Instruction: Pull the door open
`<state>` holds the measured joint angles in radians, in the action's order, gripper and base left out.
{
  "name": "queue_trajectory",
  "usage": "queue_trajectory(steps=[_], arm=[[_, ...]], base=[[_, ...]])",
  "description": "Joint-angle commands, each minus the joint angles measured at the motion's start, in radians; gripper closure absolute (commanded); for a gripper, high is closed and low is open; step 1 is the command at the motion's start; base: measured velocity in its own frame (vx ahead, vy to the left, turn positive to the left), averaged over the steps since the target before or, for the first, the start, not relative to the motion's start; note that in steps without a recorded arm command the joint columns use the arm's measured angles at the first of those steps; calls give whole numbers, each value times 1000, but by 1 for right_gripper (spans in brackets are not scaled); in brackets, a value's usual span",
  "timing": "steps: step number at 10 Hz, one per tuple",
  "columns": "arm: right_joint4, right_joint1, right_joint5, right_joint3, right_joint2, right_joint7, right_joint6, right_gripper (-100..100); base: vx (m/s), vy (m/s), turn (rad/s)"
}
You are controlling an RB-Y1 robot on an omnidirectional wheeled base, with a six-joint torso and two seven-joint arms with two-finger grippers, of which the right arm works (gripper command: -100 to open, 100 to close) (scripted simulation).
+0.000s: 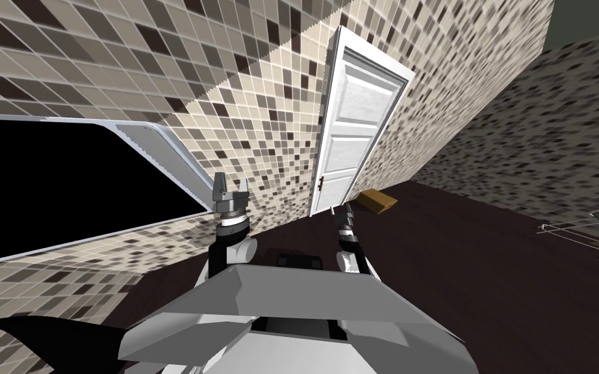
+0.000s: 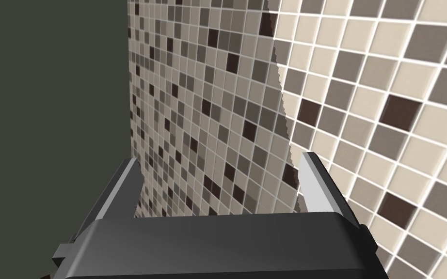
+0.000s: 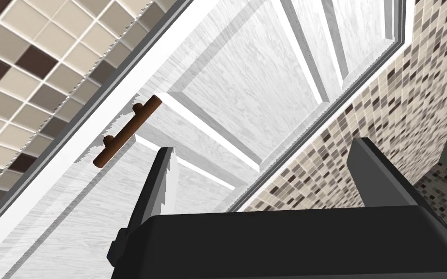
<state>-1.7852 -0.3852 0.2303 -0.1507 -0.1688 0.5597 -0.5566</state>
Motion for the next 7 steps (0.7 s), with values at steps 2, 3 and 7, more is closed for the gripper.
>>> queue_trajectory(steps=[2, 3, 7], arm=[[46, 13, 37, -24, -20, 54, -19, -100], [66, 20, 50, -33, -28, 74, -28, -100], [147, 46, 106, -69, -58, 156, -63, -100]], base=[[83, -65, 111], [81, -62, 138], [86, -59, 119]])
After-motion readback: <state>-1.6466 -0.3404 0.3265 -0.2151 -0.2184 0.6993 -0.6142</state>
